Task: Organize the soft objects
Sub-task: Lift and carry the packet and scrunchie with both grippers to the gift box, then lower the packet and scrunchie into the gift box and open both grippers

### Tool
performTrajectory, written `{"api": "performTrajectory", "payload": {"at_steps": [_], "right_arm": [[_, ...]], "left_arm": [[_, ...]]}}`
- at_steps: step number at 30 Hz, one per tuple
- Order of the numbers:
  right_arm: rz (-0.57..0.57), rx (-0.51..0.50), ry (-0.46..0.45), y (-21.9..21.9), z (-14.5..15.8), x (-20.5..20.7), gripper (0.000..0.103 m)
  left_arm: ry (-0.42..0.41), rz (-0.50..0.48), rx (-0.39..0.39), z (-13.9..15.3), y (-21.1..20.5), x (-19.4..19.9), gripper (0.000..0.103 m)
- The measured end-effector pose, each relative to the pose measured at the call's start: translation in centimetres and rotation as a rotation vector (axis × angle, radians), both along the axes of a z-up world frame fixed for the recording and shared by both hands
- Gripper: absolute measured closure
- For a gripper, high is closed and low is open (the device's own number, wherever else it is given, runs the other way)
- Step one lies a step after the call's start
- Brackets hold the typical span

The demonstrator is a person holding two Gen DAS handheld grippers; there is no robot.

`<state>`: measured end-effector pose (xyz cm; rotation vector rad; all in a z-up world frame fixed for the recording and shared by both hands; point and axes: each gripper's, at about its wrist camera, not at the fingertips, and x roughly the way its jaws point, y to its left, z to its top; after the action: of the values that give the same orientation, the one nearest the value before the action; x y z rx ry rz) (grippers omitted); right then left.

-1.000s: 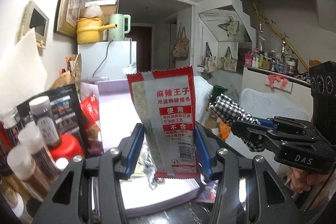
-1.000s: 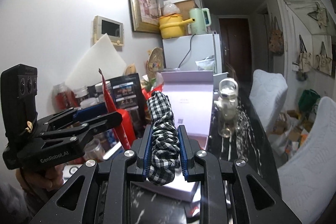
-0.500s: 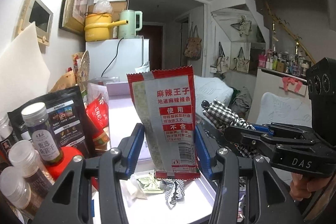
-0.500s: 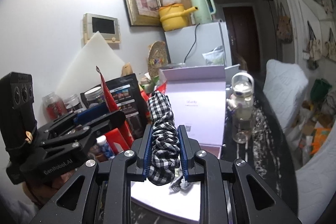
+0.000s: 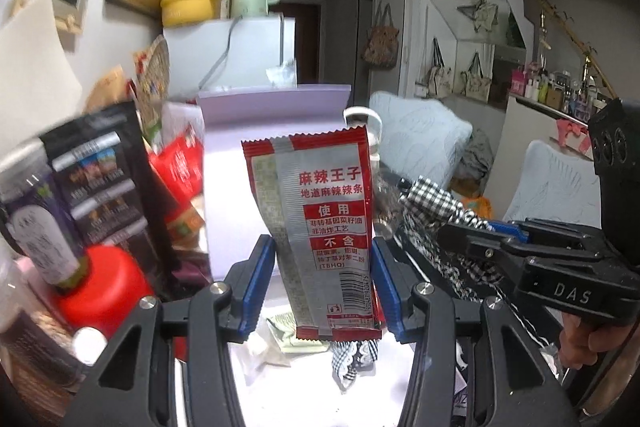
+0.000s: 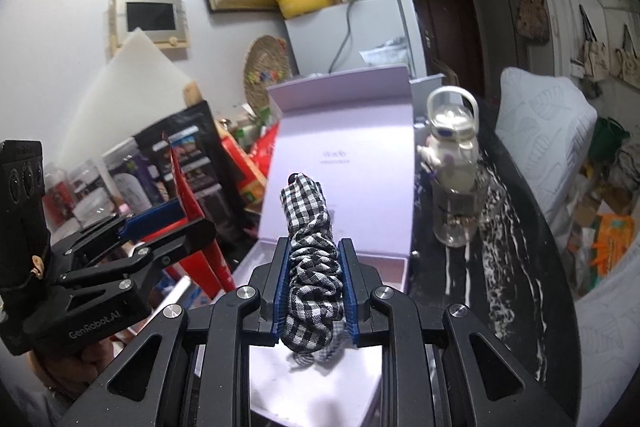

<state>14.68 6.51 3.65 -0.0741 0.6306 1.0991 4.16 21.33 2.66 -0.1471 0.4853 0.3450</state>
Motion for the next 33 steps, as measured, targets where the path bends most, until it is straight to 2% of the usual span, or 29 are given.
{"api": "performTrajectory", "payload": {"at_steps": [13,21,33], "right_arm": [[-0.01,-0.12,0.109,2.1,-4.1,2.4,0.08],[-0.019,-0.18,0.145,3.2,-6.5,3.2,0.08],[-0.035,-0.209,0.163,4.1,-8.9,4.1,0.08]], "left_arm": [[0.155,0.01,-0.091,-4.7,2.4,3.4,0.055],[0.219,0.019,-0.083,-6.4,3.0,4.6,0.055],[0.287,0.047,-0.093,-8.5,3.8,5.8,0.055]]}}
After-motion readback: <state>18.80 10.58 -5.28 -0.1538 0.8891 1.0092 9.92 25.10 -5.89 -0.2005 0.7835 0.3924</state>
